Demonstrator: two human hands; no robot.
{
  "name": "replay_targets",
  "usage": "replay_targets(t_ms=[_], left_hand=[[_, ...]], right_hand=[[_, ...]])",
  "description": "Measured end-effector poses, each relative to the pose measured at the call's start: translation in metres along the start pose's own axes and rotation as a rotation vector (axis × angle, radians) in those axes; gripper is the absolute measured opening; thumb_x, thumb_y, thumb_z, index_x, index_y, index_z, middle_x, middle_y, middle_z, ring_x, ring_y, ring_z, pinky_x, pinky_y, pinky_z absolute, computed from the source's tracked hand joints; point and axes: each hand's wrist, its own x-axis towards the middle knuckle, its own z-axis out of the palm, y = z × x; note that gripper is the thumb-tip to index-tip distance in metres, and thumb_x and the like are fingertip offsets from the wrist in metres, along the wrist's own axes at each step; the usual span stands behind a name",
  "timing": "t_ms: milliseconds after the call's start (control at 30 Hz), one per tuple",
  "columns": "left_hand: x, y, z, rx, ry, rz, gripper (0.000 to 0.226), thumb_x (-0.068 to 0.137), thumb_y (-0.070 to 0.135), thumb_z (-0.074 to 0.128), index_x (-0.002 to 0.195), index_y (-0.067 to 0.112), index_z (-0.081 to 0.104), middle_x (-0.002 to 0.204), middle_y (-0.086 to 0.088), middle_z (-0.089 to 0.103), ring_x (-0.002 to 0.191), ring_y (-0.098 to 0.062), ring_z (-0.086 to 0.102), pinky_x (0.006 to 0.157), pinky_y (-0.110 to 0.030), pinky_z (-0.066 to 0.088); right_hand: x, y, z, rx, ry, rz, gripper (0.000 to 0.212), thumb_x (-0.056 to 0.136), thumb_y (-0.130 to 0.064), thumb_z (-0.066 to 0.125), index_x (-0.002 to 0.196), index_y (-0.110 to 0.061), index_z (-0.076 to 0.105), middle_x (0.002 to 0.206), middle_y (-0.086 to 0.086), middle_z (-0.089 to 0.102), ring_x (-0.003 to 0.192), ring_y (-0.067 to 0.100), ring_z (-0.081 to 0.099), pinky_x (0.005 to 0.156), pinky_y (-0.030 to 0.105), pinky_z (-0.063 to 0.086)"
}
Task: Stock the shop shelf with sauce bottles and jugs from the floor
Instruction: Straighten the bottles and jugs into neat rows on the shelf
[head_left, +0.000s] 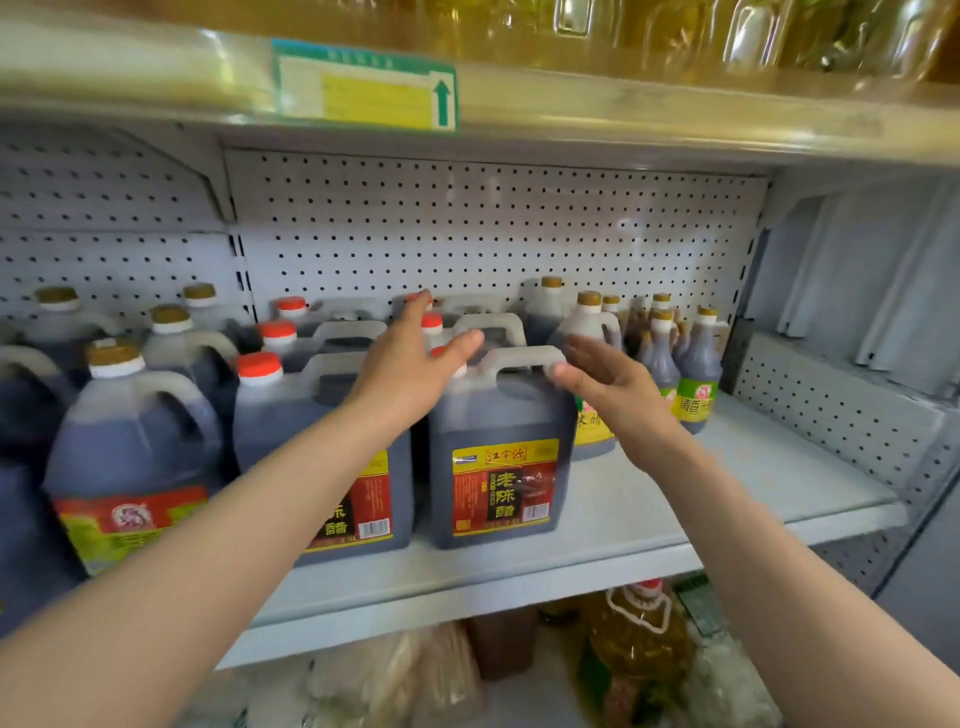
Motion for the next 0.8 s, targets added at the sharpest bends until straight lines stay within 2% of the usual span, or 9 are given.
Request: replay_targets(t_ms=[100, 133, 233, 300, 467, 567, 667, 733, 800], left_hand=[[0.025, 0.013, -0.012, -0.040, -0.022, -0.105, 0.078, 0.091, 0.055, 0.061, 0.152, 0.015, 0.033, 0.152, -0.002, 0.042, 0.136, -0.018, 0.044, 0.101, -0.024, 0.032], [0.034, 0.017, -0.014, -0.043, -0.026, -0.134, 0.077, 0.093, 0.052, 0.060, 0.154, 0.014, 0.030, 0.154, -0.003, 0.040, 0.137, -0.020, 0.042, 0.099, -0.025, 0.031], [0.059, 0.014, -0.014, -0.094, -0.072, -0.254, 0.079, 0.095, 0.052, 0.058, 0.154, 0.009, 0.028, 0.155, -0.004, 0.038, 0.139, -0.024, 0.041, 0.102, -0.028, 0.031], [0.073, 0.008, -0.012, -0.130, -0.116, -0.328, 0.081, 0.093, 0.055, 0.059, 0.152, 0.007, 0.031, 0.153, -0.004, 0.041, 0.137, -0.026, 0.043, 0.111, -0.035, 0.034], [0.092, 0.005, -0.005, -0.207, -0.216, -0.477, 0.069, 0.094, 0.051, 0.060, 0.148, 0.016, 0.039, 0.151, -0.004, 0.042, 0.137, -0.035, 0.040, 0.100, -0.055, 0.043], [0.100, 0.005, 0.000, -0.280, -0.221, -0.589, 0.062, 0.096, 0.049, 0.058, 0.148, 0.022, 0.036, 0.148, -0.003, 0.043, 0.133, -0.036, 0.043, 0.101, -0.069, 0.039], [0.107, -0.003, 0.005, -0.309, -0.204, -0.631, 0.050, 0.097, 0.050, 0.056, 0.138, 0.024, 0.043, 0.137, -0.004, 0.051, 0.106, -0.030, 0.056, 0.097, -0.069, 0.043], [0.109, -0.009, 0.011, -0.272, -0.207, -0.656, 0.058, 0.093, 0.054, 0.058, 0.140, 0.023, 0.043, 0.145, -0.008, 0.048, 0.120, -0.035, 0.054, 0.096, -0.070, 0.043], [0.112, -0.014, 0.017, -0.209, -0.237, -0.648, 0.069, 0.090, 0.060, 0.058, 0.145, 0.021, 0.041, 0.153, -0.009, 0.039, 0.135, -0.040, 0.043, 0.097, -0.069, 0.042]], right_hand=[[0.021, -0.027, 0.008, -0.070, 0.029, 0.000, 0.054, 0.090, -0.027, 0.073, 0.138, -0.012, 0.056, 0.125, -0.004, 0.064, 0.108, -0.002, 0.061, 0.076, 0.008, 0.050], [0.030, -0.031, 0.010, -0.109, 0.040, 0.012, 0.054, 0.090, -0.032, 0.074, 0.137, -0.013, 0.057, 0.127, -0.003, 0.064, 0.110, 0.002, 0.061, 0.080, 0.010, 0.051], [0.055, -0.036, 0.015, -0.232, 0.047, 0.080, 0.067, 0.078, -0.056, 0.077, 0.133, -0.020, 0.063, 0.128, -0.004, 0.067, 0.116, 0.012, 0.062, 0.104, 0.035, 0.050], [0.068, -0.039, 0.017, -0.300, 0.024, 0.133, 0.072, 0.072, -0.065, 0.076, 0.130, -0.024, 0.066, 0.125, -0.004, 0.068, 0.115, 0.014, 0.062, 0.106, 0.040, 0.050], [0.095, -0.039, 0.026, -0.433, -0.099, 0.156, 0.043, 0.090, -0.047, 0.069, 0.124, -0.020, 0.068, 0.110, 0.000, 0.067, 0.099, 0.017, 0.060, 0.074, 0.022, 0.048], [0.107, -0.037, 0.034, -0.478, -0.166, 0.177, 0.051, 0.092, -0.050, 0.066, 0.135, -0.023, 0.062, 0.123, -0.002, 0.064, 0.106, 0.015, 0.055, 0.085, 0.022, 0.044], [0.120, -0.034, 0.041, -0.532, -0.207, 0.167, 0.044, 0.096, -0.047, 0.062, 0.134, -0.024, 0.063, 0.131, -0.004, 0.062, 0.117, 0.017, 0.056, 0.105, 0.028, 0.043], [0.125, -0.033, 0.044, -0.576, -0.229, 0.144, 0.040, 0.097, -0.047, 0.059, 0.132, -0.026, 0.065, 0.132, -0.003, 0.064, 0.119, 0.019, 0.057, 0.107, 0.030, 0.043], [0.126, -0.032, 0.046, -0.603, -0.255, 0.099, 0.037, 0.100, -0.042, 0.056, 0.131, -0.024, 0.065, 0.120, -0.004, 0.065, 0.109, 0.013, 0.056, 0.093, 0.022, 0.041]])
